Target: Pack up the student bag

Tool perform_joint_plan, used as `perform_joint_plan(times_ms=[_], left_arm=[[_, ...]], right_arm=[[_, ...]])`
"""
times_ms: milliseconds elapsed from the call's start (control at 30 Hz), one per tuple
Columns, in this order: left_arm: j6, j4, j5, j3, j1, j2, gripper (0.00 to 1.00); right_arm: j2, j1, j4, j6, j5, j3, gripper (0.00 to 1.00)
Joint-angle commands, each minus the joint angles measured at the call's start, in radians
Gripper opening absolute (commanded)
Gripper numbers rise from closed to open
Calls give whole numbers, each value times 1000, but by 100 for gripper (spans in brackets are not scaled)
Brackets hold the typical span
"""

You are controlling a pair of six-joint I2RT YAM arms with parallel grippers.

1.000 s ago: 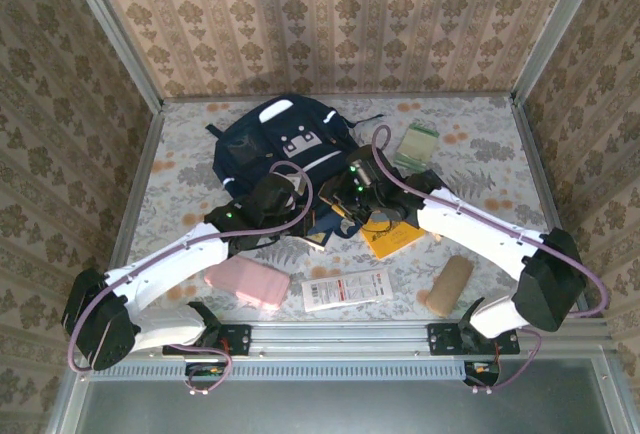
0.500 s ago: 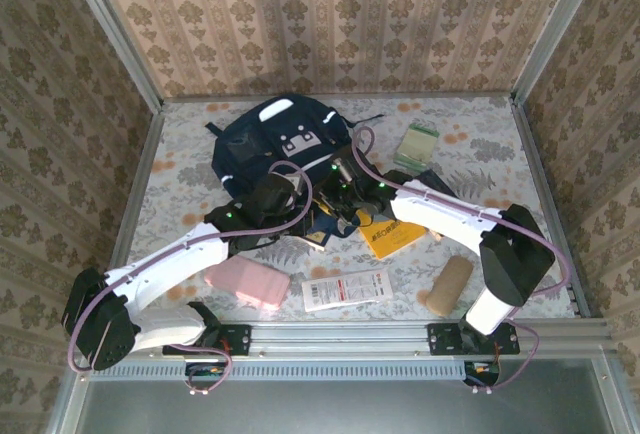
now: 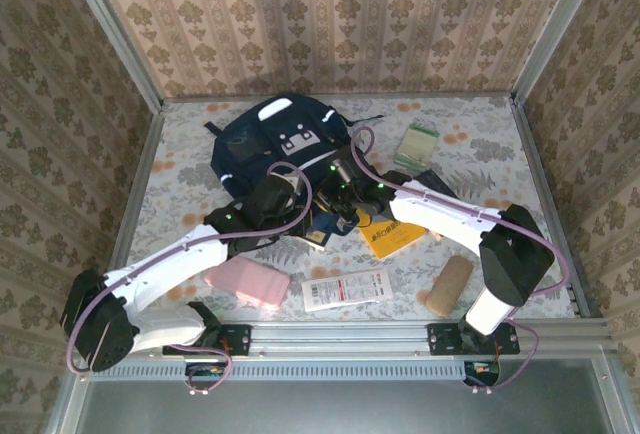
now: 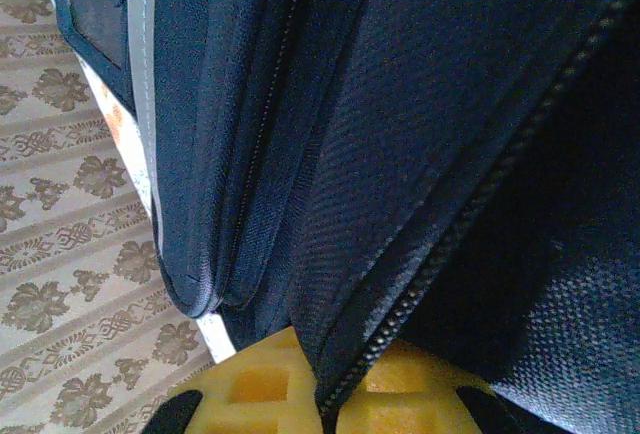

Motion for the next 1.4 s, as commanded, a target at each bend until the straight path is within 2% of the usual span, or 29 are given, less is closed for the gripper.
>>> perform_joint_plan(times_ms=[0, 667, 967, 1000, 1100, 1167, 1233, 1367], left_arm=[[9, 6, -17, -18, 25, -79, 0], [16, -72, -25, -110, 153, -197, 0], [24, -58, 22, -124, 199, -212, 0], [24, -49, 39, -118, 198, -212, 0], [20, -32, 67, -99, 194, -211, 0], [23, -31, 73, -82, 187, -212, 0], [26, -28, 81, -68, 179, -211, 0], [27, -11, 88, -47, 149, -186, 0]], right_arm=[[-66, -27, -4, -20, 117, -22, 0], [-155, -74, -29, -74, 130, -39, 0], [-169, -116, -1, -138, 74, -64, 1], [-169, -116, -1, -150, 74, -63, 4], [-181, -116, -2, -164, 83, -72, 28], [-195, -116, -16, -167, 92, -73, 38], [-211, -116, -47, -163, 94, -67, 41], [-250, -114, -95, -162, 90, -73, 41]])
